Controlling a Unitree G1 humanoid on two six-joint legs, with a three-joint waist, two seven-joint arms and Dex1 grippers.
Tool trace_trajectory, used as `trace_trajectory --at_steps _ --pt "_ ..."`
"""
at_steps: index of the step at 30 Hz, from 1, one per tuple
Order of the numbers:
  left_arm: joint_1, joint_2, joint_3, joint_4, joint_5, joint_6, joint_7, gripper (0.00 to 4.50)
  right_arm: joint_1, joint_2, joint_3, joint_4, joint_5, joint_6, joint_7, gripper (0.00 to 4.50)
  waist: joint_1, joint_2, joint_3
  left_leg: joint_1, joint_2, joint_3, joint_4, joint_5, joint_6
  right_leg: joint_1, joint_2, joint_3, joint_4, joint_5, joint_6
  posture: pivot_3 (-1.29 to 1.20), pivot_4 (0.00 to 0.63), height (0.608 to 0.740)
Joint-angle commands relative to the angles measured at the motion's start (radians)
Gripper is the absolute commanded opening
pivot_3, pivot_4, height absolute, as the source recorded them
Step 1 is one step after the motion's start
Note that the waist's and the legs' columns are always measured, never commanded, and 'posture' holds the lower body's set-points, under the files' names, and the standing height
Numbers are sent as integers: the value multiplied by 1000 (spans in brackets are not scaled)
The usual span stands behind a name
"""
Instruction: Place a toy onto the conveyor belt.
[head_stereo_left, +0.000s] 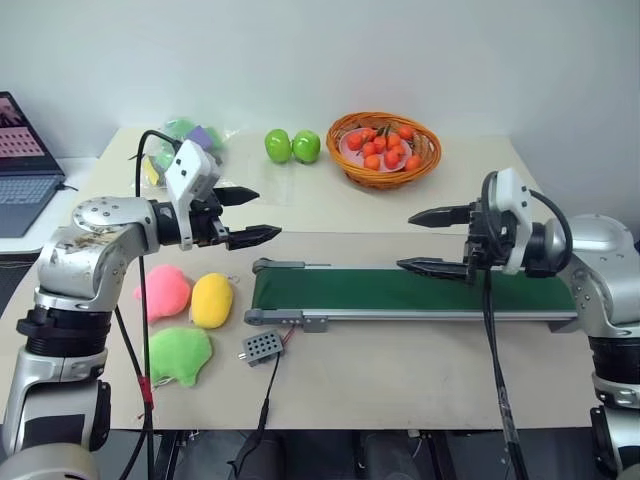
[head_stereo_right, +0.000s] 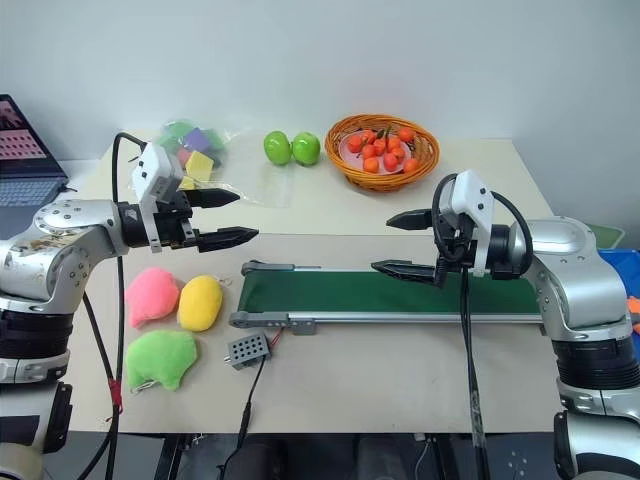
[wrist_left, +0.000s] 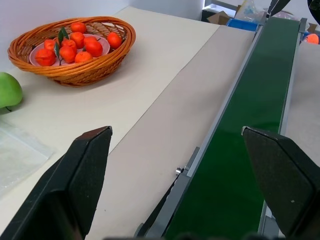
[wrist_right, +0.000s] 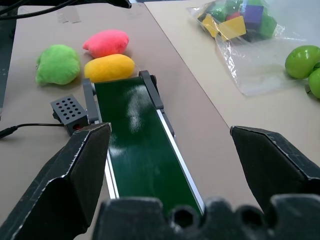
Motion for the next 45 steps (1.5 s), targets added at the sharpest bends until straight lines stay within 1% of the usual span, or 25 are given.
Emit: trace_trajectory --at_steps 1,4,5,7,11,12,14,17,20,22,24,29,32,38,45 --pt "-17 -9 70 8 -52 30 11 4431 -17 -5 -16 -9 10 -17 2 4500 0 0 0 0 0 0 0 0 0 0 0 0 0 0 0 0 150 738" --pt "-37 -38 213 84 -195 174 60 4431 -24 -3 -9 3 3 -25 9 4500 -3 0 0 0 0 0 0 0 0 0 0 0 0 0 0 0 150 738" --pt "-41 -46 283 122 -254 233 90 4431 -29 -1 -4 11 0 -28 12 4500 -5 0 0 0 0 0 0 0 0 0 0 0 0 0 0 0 150 738" --pt "-36 -53 376 166 -326 301 131 4431 -37 2 2 23 -3 -33 18 4500 -9 0 0 1 0 0 0 0 0 0 0 0 0 0 0 0 150 738" --pt "3 -37 612 305 -484 518 266 4431 -62 17 26 56 -12 -47 39 4500 -15 0 0 1 0 0 0 0 0 0 0 0 1 0 0 0 150 738" --pt "15 -34 650 328 -507 556 291 4431 -68 19 32 64 -14 -51 42 4500 -17 0 0 1 0 -1 0 0 0 0 0 0 1 0 0 0 150 738" --pt "77 -17 712 362 -525 634 337 4431 -80 28 44 80 -19 -58 52 4500 -20 0 0 1 0 -1 0 0 0 0 0 0 1 0 0 0 150 738" --pt "127 -4 794 420 -552 714 399 4431 -91 34 53 97 -25 -66 63 4500 -24 0 0 1 0 -1 0 0 0 0 0 0 2 0 0 0 150 738" --pt "168 28 919 544 -561 721 455 4431 -102 43 64 120 -33 -77 75 4500 -24 -1 0 1 0 -1 0 0 -1 0 -1 -1 2 0 0 0 150 738" --pt "246 74 1013 632 -548 698 474 4431 -111 55 79 138 -43 -85 87 4500 -28 -1 0 2 0 -1 -1 0 -1 0 -1 -1 1 0 0 0 150 738" --pt "330 105 1076 665 -555 711 464 4431 -117 65 90 152 -48 -91 97 4500 -39 0 0 4 0 0 -3 0 -1 0 0 0 2 0 0 0 150 738" --pt "405 103 1133 713 -556 718 504 4431 -133 83 103 177 -60 -102 114 4500 -21 -1 0 4 0 0 -6 1 -3 -1 -1 -1 1 0 -1 0 150 738" --pt "442 72 1128 713 -548 726 519 4431 -144 90 108 188 -64 -106 120 4500 -9 0 0 4 0 0 -6 2 -4 -1 -2 -2 0 0 -1 0 150 738" --pt "445 33 1130 772 -540 705 565 4431 -152 91 106 196 -72 -107 131 4500 -4 -1 0 5 0 0 -6 2 -4 -1 -2 -2 1 0 -1 0 150 738" --pt "430 8 1101 831 -525 667 578 4431 -141 81 95 180 -72 -96 127 4500 -6 -1 0 5 0 0 -7 3 -5 -1 -2 -2 1 0 -1 0 150 738"
